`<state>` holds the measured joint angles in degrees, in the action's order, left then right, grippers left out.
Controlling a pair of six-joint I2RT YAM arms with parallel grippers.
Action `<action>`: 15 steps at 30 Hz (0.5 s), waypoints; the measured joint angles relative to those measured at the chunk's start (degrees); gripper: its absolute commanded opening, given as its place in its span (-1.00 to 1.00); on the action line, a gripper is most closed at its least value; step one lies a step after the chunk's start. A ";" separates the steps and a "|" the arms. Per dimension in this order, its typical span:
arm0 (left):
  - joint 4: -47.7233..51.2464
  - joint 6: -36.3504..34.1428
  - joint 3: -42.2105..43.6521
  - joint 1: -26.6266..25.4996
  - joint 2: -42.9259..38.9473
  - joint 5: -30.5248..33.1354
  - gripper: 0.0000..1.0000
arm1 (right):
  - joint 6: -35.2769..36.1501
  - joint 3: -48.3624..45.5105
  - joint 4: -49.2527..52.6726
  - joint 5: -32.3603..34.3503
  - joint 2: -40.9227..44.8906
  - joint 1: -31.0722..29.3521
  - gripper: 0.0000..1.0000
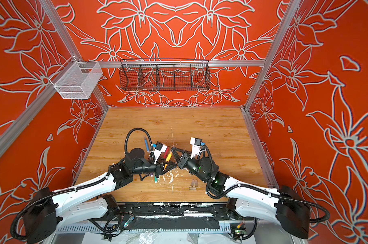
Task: Insert the pens into the pen caps
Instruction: 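Lower the cap onto the orange marker tip with the right gripper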
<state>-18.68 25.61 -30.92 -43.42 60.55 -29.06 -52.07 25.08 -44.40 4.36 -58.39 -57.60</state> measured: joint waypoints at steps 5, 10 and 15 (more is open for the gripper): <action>-0.09 0.00 1.01 0.28 -1.73 0.68 -1.00 | 1.03 0.07 -4.24 -0.13 -2.47 -0.59 -1.00; -0.24 -0.09 1.22 0.31 -2.86 1.03 -1.00 | 2.03 -0.83 -9.92 -0.83 -4.22 -0.79 -0.80; -1.11 -0.81 1.22 0.31 -3.06 1.46 -1.00 | 2.75 -0.85 -6.93 -1.62 -1.88 -1.97 -0.11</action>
<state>-19.79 24.80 -29.69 -43.11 57.49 -27.59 -49.32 24.23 -51.33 2.74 -60.27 -59.57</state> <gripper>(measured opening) 0.152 0.371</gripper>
